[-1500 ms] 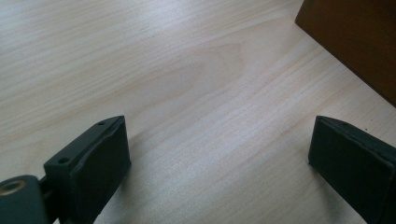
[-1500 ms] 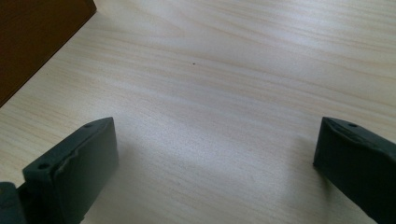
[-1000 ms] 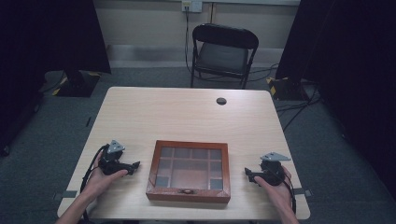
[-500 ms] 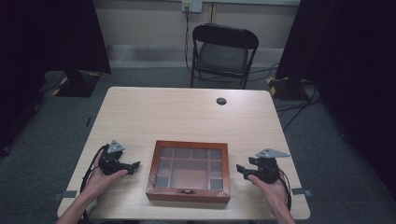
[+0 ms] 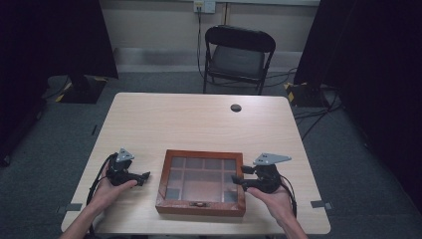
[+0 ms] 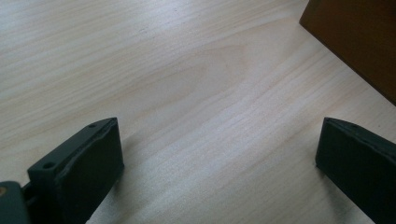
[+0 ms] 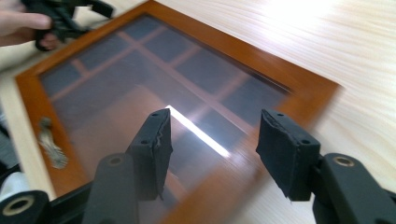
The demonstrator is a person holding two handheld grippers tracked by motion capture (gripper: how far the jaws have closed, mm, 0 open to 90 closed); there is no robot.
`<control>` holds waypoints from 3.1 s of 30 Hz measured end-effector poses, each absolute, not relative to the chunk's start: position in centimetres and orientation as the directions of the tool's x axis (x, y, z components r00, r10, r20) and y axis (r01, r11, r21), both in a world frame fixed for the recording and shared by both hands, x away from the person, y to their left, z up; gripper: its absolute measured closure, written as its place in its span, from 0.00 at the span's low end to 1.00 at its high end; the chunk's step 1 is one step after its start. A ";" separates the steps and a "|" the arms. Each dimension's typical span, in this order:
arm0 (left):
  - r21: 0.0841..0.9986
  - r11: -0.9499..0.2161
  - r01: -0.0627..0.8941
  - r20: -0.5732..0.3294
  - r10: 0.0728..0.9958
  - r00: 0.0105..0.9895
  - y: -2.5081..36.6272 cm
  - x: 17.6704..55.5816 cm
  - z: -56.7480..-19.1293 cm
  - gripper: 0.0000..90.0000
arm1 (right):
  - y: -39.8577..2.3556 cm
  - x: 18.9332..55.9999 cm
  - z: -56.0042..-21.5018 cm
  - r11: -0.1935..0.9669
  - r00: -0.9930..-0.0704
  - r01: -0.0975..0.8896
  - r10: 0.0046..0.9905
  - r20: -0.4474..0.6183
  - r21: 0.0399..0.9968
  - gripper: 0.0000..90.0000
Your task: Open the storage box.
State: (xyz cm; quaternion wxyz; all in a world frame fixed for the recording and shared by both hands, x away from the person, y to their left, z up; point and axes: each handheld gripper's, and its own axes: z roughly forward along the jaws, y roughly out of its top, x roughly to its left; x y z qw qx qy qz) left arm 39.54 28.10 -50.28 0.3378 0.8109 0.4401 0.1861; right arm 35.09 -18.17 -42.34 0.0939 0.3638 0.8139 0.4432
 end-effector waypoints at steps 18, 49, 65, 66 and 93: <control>0.712 -0.384 0.588 0.004 0.839 0.544 28.1 39.5 -50.3 0.00 | -12.1 33.9 -42.0 0.433 -0.858 0.437 0.463 0.222 0.788 0.72; 0.718 -0.383 0.581 0.006 0.838 0.545 28.1 39.4 -50.2 0.03 | -9.2 32.2 -43.7 0.595 -0.943 0.324 0.264 0.202 0.735 0.91; 0.737 -0.383 0.558 -0.012 0.817 0.577 28.2 38.9 -49.4 0.17 | -10.1 32.5 -43.5 0.599 -0.942 0.327 0.264 0.205 0.731 0.91; 0.742 -0.373 0.557 -0.022 0.817 0.576 28.2 38.8 -49.4 0.17 | -10.1 32.6 -43.4 0.595 -0.944 0.322 0.256 0.206 0.737 0.91; 0.830 -0.328 0.451 -0.107 0.700 0.706 25.0 36.0 -46.5 0.17 | -10.6 33.7 -39.1 0.546 -0.948 0.309 0.241 0.208 0.779 0.92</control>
